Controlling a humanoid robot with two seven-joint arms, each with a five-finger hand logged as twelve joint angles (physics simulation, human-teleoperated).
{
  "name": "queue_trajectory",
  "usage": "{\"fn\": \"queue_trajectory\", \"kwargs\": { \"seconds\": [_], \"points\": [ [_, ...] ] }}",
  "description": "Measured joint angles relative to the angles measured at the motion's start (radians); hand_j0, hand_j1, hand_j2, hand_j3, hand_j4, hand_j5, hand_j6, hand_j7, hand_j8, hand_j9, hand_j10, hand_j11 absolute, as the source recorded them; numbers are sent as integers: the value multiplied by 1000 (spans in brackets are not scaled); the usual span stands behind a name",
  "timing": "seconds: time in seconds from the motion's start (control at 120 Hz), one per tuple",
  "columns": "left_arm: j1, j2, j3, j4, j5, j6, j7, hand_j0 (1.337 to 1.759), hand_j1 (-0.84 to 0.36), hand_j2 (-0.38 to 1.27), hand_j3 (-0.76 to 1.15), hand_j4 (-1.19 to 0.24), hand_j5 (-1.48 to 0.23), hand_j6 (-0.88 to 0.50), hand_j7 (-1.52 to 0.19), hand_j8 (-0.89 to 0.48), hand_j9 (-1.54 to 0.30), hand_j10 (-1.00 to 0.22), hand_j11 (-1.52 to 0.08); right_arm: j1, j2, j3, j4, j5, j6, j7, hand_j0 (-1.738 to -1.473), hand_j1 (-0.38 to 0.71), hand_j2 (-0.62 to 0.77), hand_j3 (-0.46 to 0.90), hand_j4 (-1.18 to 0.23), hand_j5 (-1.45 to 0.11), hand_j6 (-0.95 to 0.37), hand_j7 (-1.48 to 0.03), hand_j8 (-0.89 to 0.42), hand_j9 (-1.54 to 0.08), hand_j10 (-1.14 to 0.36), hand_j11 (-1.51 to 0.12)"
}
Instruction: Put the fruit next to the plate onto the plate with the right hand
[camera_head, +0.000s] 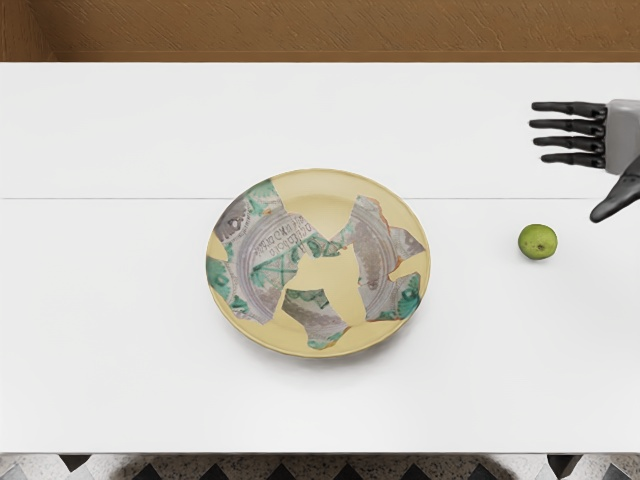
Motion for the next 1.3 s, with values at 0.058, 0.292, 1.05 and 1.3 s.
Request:
{"fn": "queue_trajectory", "kwargs": {
  "seconds": [0.058, 0.292, 1.05, 1.3],
  "points": [
    [0, 0, 0, 0, 0, 0, 0, 1658, 349, 1, 0, -1, 0, -1, 0, -1, 0, -1, 0, -1, -3, 0, -4, 2, 0, 0, -1658, -349, 1, 0, -1, 0, -1, 0, -1, 0, -1, 0],
    [0, 0, 0, 0, 0, 0, 0, 1658, 349, 1, 0, -1, 0, -1, 0, -1, 0, -1, 0, 13, 29, -3, -10, -34, 0, -3, -1658, -349, 1, 0, 0, 0, 0, 0, 0, 0, -1, 0],
    [0, 0, 0, 0, 0, 0, 0, 1658, 349, 1, 0, -1, 0, -1, 0, -1, 0, -1, 0, 14, 324, -295, 41, -702, -861, -163, -1658, -349, 2, 0, -4, -1, -5, 0, -4, 0, -3, 0],
    [0, 0, 0, 0, 0, 0, 0, 1658, 349, 1, 0, -1, 0, -1, 0, -1, 0, -1, 0, 18, 393, -346, 38, -728, -1026, -225, -1658, -349, 2, 0, -3, -1, -5, 0, -4, 0, -3, 0]
  ]
}}
